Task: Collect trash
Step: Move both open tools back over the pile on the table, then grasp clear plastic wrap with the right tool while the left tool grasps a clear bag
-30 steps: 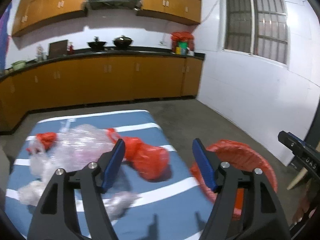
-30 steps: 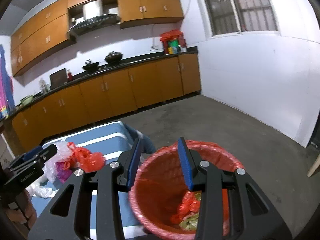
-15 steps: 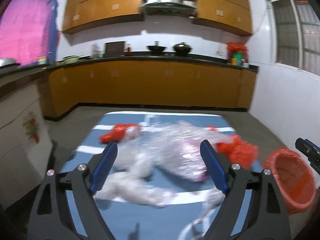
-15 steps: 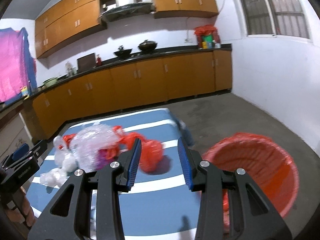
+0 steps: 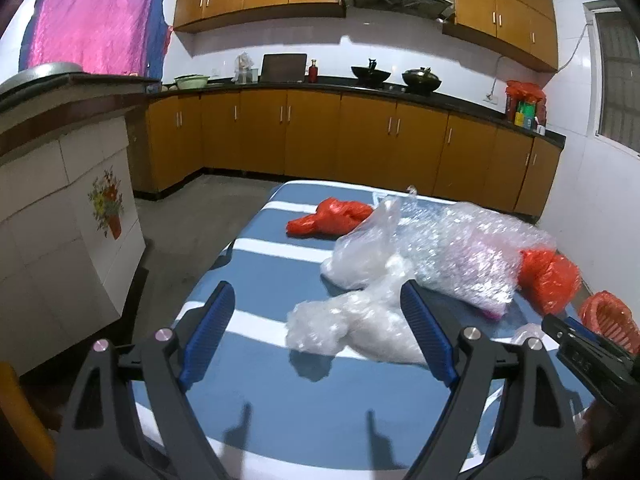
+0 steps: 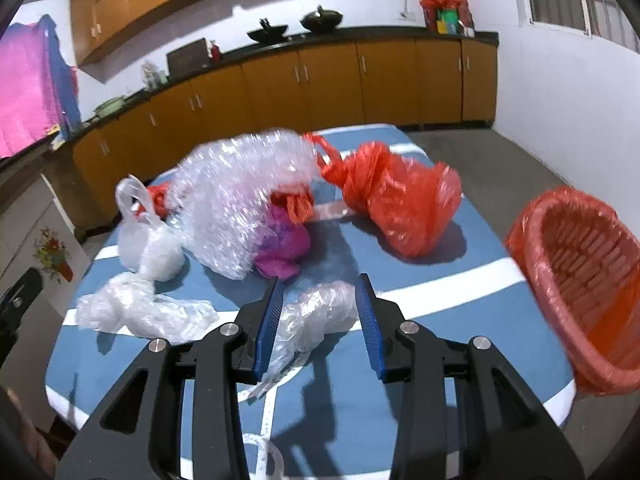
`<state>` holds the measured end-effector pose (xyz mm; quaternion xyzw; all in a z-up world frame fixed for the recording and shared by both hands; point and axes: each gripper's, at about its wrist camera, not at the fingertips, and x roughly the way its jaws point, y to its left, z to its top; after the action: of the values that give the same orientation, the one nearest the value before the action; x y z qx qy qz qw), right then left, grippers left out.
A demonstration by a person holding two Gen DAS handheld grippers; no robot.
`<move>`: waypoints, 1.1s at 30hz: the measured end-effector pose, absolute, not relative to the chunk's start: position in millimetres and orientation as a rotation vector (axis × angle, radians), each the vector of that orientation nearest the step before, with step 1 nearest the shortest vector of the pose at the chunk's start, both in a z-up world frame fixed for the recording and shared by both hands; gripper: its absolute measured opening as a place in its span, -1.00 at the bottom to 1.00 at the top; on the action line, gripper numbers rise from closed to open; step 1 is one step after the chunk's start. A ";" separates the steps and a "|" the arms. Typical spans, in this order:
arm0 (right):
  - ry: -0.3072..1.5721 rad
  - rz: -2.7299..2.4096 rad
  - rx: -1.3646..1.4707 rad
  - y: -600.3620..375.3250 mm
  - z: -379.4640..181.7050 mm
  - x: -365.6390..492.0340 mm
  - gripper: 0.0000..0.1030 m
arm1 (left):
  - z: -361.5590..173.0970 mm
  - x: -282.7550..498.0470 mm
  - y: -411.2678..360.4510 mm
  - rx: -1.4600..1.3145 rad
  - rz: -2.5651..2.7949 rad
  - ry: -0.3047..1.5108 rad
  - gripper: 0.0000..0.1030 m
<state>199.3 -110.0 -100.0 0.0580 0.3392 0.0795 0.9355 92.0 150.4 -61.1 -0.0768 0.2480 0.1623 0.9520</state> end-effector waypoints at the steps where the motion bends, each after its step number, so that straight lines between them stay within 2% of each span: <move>1: 0.703 0.156 0.116 -108.5 -103.1 201.1 -0.24 | -63.5 91.2 152.2 -0.160 0.332 0.508 0.62; 3: 0.714 0.153 0.106 -104.0 -107.2 202.9 -0.24 | -67.3 91.1 156.4 -0.166 0.333 0.514 0.62; 5: 0.721 0.153 0.091 -99.4 -110.5 203.5 -0.14 | -70.1 91.9 157.1 -0.168 0.334 0.520 0.62; 15: 0.779 0.188 0.044 -89.2 -120.3 208.1 -0.14 | -81.4 105.3 151.6 -0.158 0.311 0.553 0.62; 16: 0.786 0.197 0.031 -86.3 -121.5 208.4 -0.15 | -82.9 107.2 151.1 -0.156 0.310 0.557 0.62; 18: 0.791 0.205 0.000 -81.0 -123.9 207.7 -0.40 | -85.6 113.0 150.9 -0.150 0.307 0.568 0.62; 20: 0.783 0.208 -0.011 -80.4 -123.5 206.0 -0.49 | -87.6 119.2 151.0 -0.143 0.305 0.579 0.62; 30: 0.752 0.194 0.027 -105.9 -107.5 201.2 -0.53 | -108.9 157.6 165.4 -0.139 0.264 0.694 0.61; 33: 0.745 0.194 0.033 -109.8 -104.6 200.8 -0.53 | -116.2 166.4 170.3 -0.149 0.239 0.737 0.52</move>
<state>200.8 -109.8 -104.6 0.0161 0.3635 0.0947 0.9266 166.4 170.3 -116.2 -0.0725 0.3592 0.1163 0.9231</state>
